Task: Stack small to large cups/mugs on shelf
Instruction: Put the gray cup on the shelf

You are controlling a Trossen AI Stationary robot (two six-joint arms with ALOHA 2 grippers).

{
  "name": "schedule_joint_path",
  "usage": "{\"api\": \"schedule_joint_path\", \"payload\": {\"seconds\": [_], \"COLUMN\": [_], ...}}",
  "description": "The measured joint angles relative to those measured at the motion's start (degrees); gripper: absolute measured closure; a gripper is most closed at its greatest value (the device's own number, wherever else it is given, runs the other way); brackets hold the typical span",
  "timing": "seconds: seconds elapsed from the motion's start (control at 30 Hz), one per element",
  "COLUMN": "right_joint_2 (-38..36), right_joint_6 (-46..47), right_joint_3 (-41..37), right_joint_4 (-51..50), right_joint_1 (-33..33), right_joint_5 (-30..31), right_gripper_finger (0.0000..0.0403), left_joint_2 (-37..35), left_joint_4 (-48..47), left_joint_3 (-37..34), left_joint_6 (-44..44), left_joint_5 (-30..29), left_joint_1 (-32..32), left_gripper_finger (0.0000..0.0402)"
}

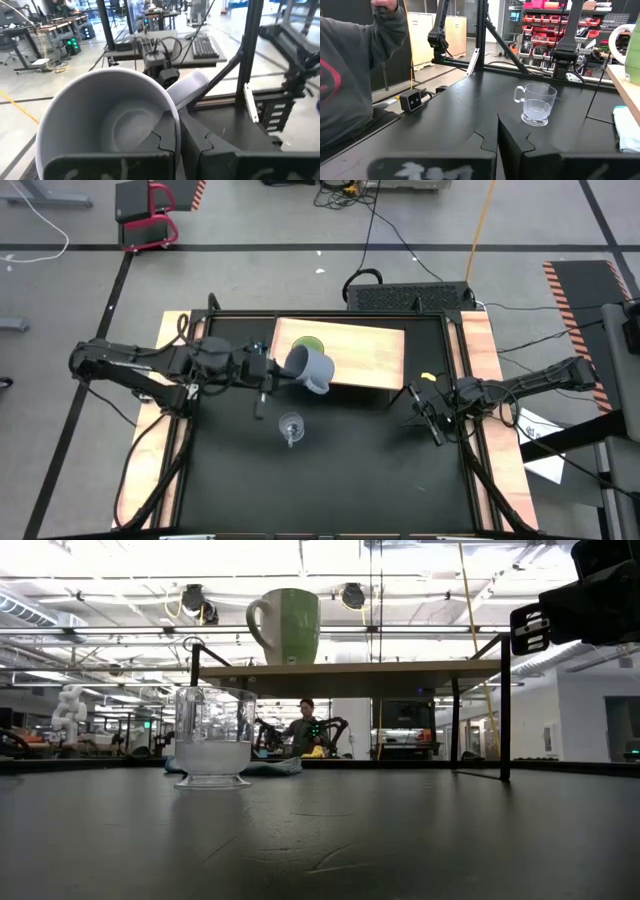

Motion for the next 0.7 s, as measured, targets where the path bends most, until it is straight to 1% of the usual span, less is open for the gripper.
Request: {"api": "schedule_joint_path", "payload": {"seconds": [0.13,0.4,0.57,0.7], "right_joint_2": [0.0,0.0,0.1,0.2], "right_joint_6": [0.0,0.0,0.0,-0.1], "right_joint_3": [0.0,0.0,0.0,0.0], "right_joint_4": [0.0,0.0,-0.4,-0.4], "right_joint_1": [0.0,0.0,0.0,0.0], "right_joint_5": [0.0,0.0,0.0,0.0], "right_gripper_finger": [0.0403,0.0403,0.0403,0.0403], "left_joint_2": [0.7,5.7,10.5,15.1], "left_joint_4": [-0.3,-1.2,-5.9,-10.7], "left_joint_3": [1.3,6.9,13.8,21.2], "left_joint_6": [-0.5,-0.9,0.0,0.7], "left_joint_5": [5.2,10.7,12.7,13.5], "left_joint_1": [3.0,7.8,9.6,11.1], "left_gripper_finger": [0.0396,0.0396,0.0396,0.0396]}}
